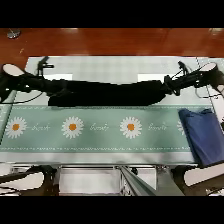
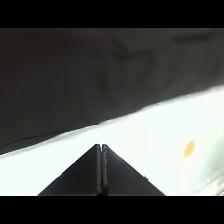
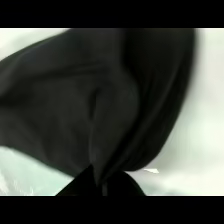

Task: Fold the shirts.

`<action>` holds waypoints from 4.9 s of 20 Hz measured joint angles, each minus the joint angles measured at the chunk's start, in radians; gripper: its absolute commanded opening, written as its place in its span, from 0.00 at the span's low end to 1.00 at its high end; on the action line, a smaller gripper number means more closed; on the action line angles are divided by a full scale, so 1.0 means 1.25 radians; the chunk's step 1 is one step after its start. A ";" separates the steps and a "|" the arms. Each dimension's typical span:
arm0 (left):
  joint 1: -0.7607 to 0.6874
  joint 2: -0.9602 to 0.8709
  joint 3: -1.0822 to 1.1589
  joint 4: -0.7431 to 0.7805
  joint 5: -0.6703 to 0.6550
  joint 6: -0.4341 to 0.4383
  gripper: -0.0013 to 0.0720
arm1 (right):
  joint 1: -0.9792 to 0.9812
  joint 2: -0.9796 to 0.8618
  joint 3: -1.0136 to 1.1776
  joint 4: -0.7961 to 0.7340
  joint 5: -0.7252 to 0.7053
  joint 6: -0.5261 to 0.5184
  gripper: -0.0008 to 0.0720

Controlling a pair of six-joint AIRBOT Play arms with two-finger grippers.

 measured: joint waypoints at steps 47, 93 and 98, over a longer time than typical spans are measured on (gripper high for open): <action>-0.026 0.492 -0.164 0.127 0.108 -0.128 0.05 | 0.568 0.033 0.277 -0.032 -0.163 0.179 0.06; -0.115 0.350 -0.243 0.128 0.126 -0.080 0.05 | 0.417 0.095 -0.295 0.180 -0.331 0.106 0.06; -0.116 0.330 -0.243 0.129 0.127 -0.080 0.05 | 0.411 0.072 0.027 0.072 -0.185 0.111 0.05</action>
